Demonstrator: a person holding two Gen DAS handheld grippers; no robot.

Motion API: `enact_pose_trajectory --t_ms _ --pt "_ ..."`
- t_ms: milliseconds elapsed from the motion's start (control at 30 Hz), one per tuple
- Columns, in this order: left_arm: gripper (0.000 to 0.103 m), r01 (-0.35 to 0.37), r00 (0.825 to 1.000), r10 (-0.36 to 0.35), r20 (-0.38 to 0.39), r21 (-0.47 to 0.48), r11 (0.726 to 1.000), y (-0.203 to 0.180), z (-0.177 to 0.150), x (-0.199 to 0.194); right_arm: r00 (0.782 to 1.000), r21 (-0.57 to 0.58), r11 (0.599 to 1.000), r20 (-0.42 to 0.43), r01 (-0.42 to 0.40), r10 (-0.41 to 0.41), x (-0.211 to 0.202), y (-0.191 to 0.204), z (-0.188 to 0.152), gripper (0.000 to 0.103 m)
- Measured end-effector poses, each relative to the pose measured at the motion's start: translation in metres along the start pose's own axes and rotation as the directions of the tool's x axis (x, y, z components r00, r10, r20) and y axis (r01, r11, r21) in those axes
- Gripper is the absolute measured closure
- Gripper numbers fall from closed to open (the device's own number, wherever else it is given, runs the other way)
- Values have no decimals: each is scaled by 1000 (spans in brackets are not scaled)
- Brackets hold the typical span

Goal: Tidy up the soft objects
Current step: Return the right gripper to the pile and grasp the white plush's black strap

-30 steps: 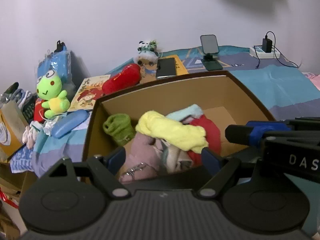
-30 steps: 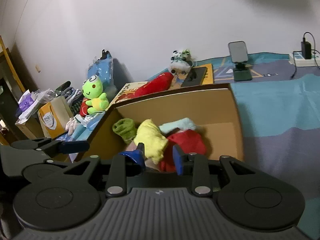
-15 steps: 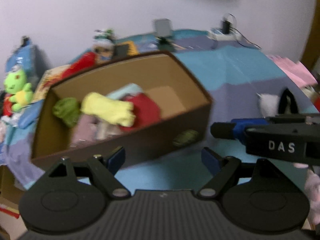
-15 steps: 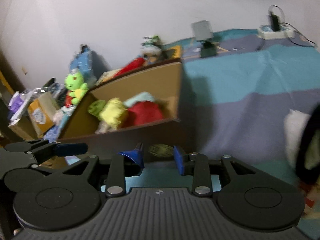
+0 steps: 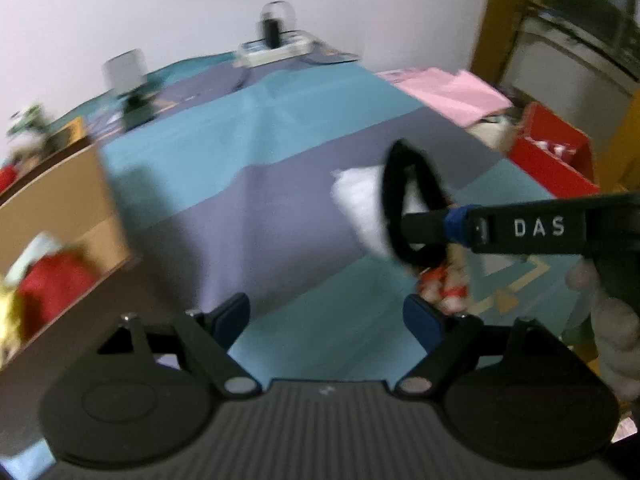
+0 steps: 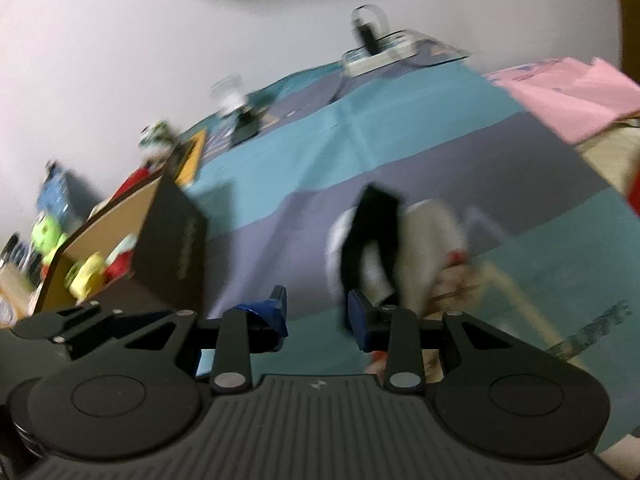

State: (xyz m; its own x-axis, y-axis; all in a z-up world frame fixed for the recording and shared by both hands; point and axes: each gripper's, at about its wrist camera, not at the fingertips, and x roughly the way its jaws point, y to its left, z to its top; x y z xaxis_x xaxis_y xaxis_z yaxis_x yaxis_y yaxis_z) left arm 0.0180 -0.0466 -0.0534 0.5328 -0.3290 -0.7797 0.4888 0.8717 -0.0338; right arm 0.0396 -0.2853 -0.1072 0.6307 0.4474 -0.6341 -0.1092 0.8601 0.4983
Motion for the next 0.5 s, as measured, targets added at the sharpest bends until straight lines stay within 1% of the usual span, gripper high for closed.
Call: enact_pose_trajectory --t_ms 67,167,267,333,367,400,500 --pt "17 28 1000 -28 13 22 999 -9 8 13 1000 12 1000 17 19 -20 -1 -11 5 86" --pt "17 40 999 -41 32 39 998 -18 20 34 999 15 999 11 32 -32 2 -23 12 86" --pt "17 55 998 -56 40 33 998 -25 31 51 1000 21 1000 -5 12 -12 9 -31 17 86" --pt "21 66 996 -67 58 29 997 -28 36 56 1000 21 1000 -18 -7 7 14 -35 20 87" --pt "25 73 995 -75 65 28 997 -29 39 58 1000 20 1000 -23 -15 15 16 -37 22 87" --pt "35 85 994 -86 68 26 996 -30 40 61 999 18 1000 -28 -22 23 19 -38 23 87" --pt "51 113 992 -114 54 9 993 -32 44 73 998 7 999 -38 -54 54 25 -39 28 88"
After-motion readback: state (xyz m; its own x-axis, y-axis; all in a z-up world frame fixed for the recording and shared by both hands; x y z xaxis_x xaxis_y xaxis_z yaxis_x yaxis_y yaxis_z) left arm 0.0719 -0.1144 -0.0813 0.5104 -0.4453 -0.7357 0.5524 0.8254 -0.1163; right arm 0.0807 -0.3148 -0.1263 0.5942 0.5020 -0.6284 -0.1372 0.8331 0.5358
